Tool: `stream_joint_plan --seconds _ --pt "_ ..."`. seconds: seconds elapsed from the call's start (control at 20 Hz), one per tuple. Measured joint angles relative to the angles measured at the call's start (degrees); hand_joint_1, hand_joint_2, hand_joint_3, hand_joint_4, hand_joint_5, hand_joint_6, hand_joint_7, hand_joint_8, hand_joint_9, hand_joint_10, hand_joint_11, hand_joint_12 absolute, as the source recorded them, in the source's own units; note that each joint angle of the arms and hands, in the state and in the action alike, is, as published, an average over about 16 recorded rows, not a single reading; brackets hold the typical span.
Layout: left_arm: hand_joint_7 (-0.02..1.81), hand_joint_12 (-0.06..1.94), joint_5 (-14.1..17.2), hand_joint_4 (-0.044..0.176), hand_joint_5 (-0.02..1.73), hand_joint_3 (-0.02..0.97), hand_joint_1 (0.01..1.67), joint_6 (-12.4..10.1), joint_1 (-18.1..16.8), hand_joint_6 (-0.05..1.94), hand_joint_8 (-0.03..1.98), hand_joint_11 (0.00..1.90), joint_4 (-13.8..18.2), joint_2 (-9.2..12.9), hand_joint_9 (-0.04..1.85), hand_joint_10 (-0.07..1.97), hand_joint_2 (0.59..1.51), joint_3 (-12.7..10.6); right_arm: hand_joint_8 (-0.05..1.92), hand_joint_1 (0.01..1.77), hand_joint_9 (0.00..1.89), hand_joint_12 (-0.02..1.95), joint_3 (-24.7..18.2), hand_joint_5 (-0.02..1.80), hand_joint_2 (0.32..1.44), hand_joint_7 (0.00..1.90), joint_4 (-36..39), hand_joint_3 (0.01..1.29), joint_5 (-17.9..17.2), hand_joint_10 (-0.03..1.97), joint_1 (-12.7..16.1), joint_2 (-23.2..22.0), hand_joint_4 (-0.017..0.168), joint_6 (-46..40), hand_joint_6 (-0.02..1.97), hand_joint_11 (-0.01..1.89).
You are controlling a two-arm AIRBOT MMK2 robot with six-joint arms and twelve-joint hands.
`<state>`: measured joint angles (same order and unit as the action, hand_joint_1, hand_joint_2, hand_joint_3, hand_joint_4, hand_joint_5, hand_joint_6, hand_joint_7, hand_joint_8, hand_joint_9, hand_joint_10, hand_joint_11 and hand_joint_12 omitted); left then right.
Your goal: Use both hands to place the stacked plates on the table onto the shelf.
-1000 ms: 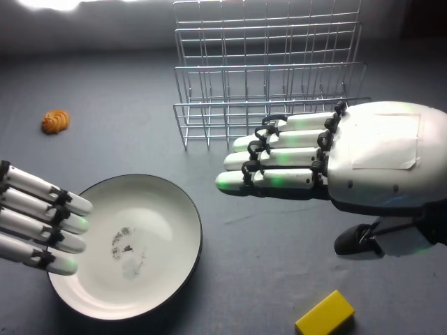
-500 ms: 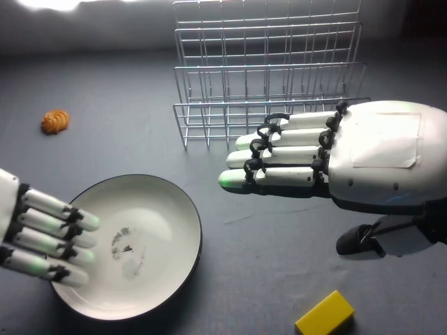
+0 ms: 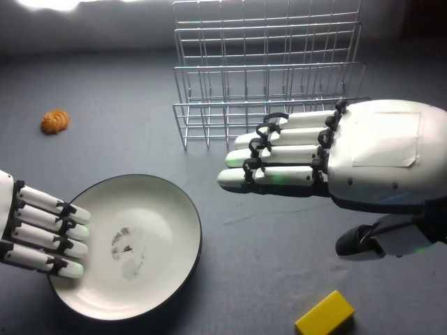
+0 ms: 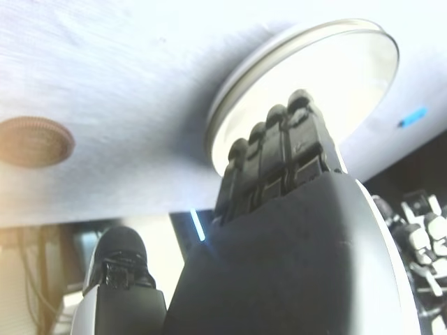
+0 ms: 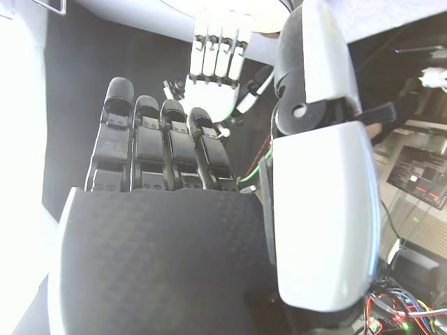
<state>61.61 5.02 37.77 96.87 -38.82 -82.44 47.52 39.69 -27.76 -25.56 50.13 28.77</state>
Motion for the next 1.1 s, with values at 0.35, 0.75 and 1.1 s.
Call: stream_joint_plan --seconds 0.35,0.75,1.1 --pt "0.02 -0.02 -1.5 0.002 0.01 0.006 0.02 -0.1 2.3 -0.02 -0.01 0.02 -1.1 0.0 0.02 0.01 1.129 -0.5 0.01 1.16 0.02 0.29 0.0 0.02 0.96 0.02 0.0 0.02 0.0 0.00 0.0 0.0 0.004 0.0 0.02 0.02" --pt "0.00 0.00 -2.6 -0.006 0.00 0.006 0.02 -0.5 5.9 -0.02 -0.01 0.02 -3.5 0.2 0.01 0.01 1.131 1.3 0.01 1.13 0.02 0.20 0.0 0.02 0.98 0.02 0.0 0.02 -0.1 0.00 0.0 0.0 0.004 0.0 0.02 0.02" --pt "-0.01 0.00 -4.6 -0.009 -0.01 0.006 0.02 -1.1 9.2 -0.02 -0.01 0.02 -7.8 0.6 0.00 0.00 1.135 4.7 0.01 1.09 0.02 0.10 0.0 0.02 1.01 0.02 0.0 0.02 -0.1 0.01 0.0 0.0 0.004 0.0 0.02 0.02"
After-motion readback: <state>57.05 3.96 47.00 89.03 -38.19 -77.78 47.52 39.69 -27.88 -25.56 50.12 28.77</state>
